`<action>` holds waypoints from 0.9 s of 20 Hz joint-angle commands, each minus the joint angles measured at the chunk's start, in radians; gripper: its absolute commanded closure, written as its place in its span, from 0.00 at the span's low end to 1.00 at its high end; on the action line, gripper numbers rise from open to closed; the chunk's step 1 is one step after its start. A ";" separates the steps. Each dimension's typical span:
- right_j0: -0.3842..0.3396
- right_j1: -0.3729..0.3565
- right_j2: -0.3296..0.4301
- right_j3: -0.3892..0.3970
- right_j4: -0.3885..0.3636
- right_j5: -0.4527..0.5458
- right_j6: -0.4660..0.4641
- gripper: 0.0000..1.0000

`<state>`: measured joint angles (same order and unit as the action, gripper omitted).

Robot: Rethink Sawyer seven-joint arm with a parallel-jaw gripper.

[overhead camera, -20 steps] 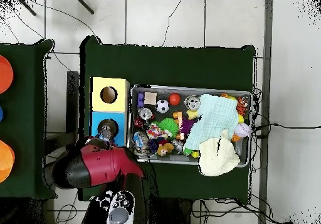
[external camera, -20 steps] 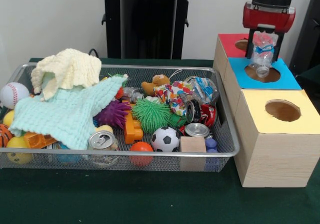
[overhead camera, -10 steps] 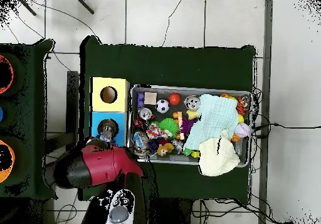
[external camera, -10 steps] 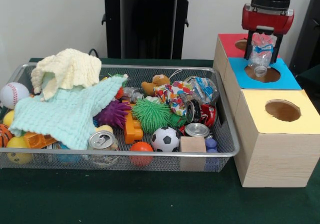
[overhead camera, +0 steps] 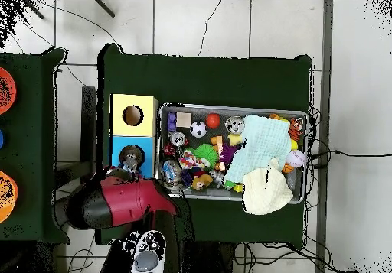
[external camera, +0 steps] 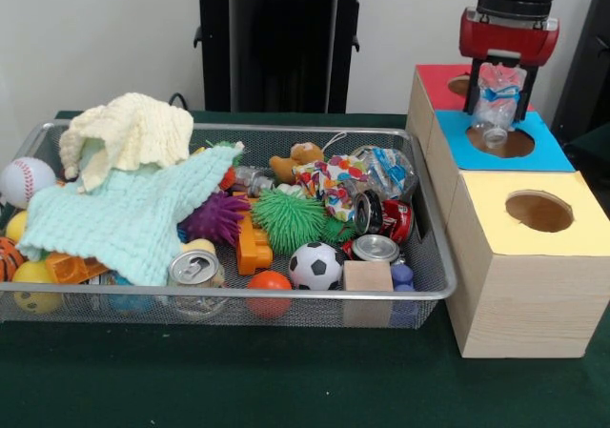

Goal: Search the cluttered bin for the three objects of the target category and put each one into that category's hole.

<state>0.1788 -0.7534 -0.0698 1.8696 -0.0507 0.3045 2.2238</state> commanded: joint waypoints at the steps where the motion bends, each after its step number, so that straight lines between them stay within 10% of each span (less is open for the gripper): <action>1: -0.041 -0.019 0.070 0.016 -0.029 0.016 0.031 0.00; 18: -0.053 -0.085 0.086 0.026 -0.019 0.087 0.020 0.00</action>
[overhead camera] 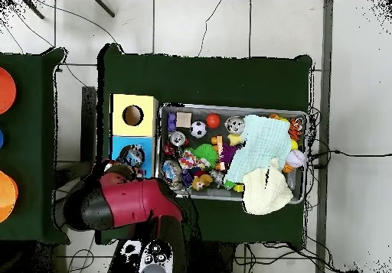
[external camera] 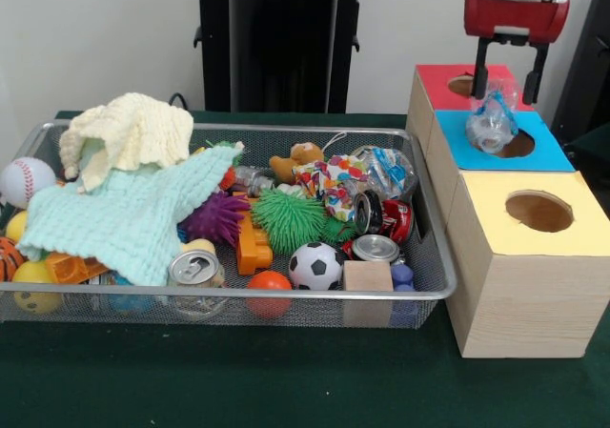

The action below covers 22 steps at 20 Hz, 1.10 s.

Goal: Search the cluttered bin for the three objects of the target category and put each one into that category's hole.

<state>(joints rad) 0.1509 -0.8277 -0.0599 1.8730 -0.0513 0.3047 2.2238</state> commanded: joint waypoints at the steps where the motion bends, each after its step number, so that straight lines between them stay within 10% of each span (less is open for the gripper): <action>1: -0.026 -0.012 0.077 0.022 -0.019 0.090 0.018 0.00; 22: -0.037 -0.007 0.082 0.022 -0.027 0.087 0.010 0.00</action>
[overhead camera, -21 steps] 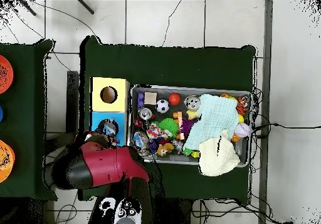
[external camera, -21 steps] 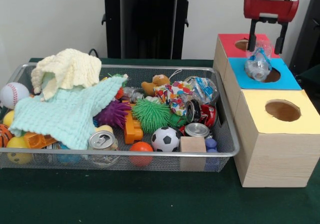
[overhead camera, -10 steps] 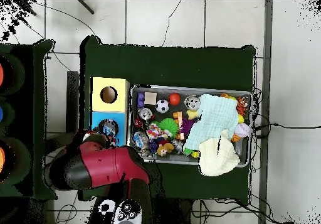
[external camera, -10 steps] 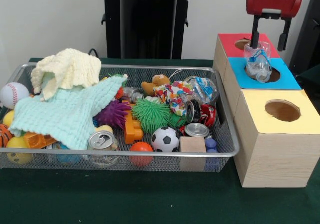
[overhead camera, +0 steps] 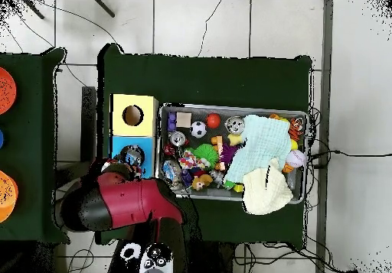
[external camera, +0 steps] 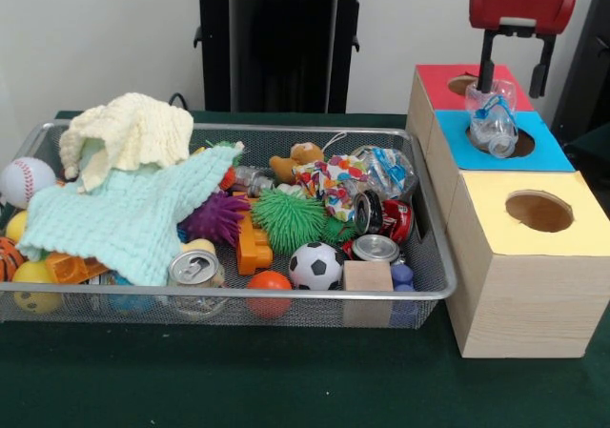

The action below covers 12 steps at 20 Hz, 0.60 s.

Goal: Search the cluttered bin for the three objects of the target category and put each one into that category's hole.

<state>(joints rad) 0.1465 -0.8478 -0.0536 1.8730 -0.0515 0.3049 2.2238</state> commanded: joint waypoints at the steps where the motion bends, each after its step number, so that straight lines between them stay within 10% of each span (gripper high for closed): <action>1: -0.033 0.015 0.075 0.021 -0.028 0.085 0.010 0.00; 6: -0.019 0.029 0.058 0.004 -0.045 0.080 0.007 0.00; 7: -0.016 0.029 0.051 0.005 -0.048 0.064 0.014 1.00; 12: 0.000 0.019 0.033 -0.017 -0.055 0.117 0.003 1.00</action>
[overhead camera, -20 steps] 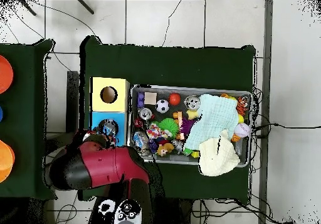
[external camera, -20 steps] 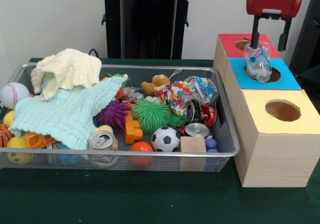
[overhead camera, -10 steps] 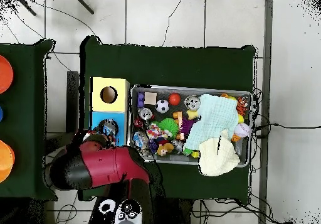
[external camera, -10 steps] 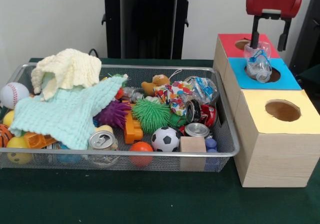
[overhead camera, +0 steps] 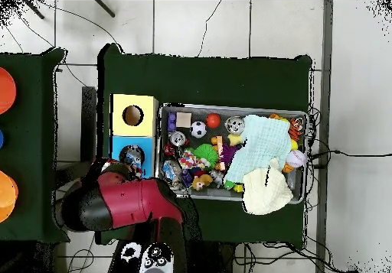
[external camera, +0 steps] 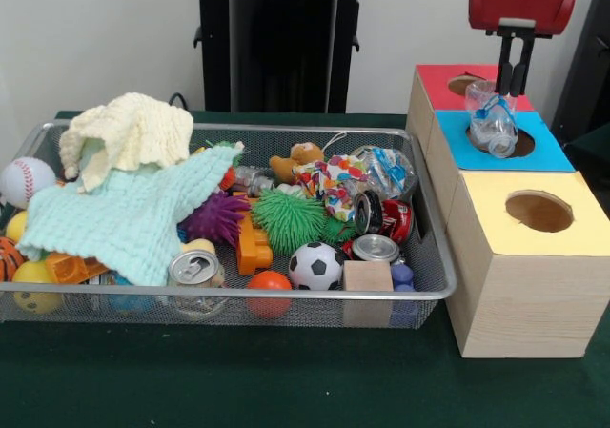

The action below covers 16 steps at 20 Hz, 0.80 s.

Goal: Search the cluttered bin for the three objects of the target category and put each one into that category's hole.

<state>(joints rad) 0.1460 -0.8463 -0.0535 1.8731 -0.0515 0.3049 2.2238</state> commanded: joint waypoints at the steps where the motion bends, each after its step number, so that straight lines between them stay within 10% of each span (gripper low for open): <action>1: -0.002 0.020 0.038 -0.007 -0.044 0.110 0.014 1.00; 16: -0.002 0.034 0.037 0.009 -0.041 0.088 0.025 1.00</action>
<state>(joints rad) 0.1554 -0.8464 -0.0536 1.8730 -0.0515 0.3049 2.2238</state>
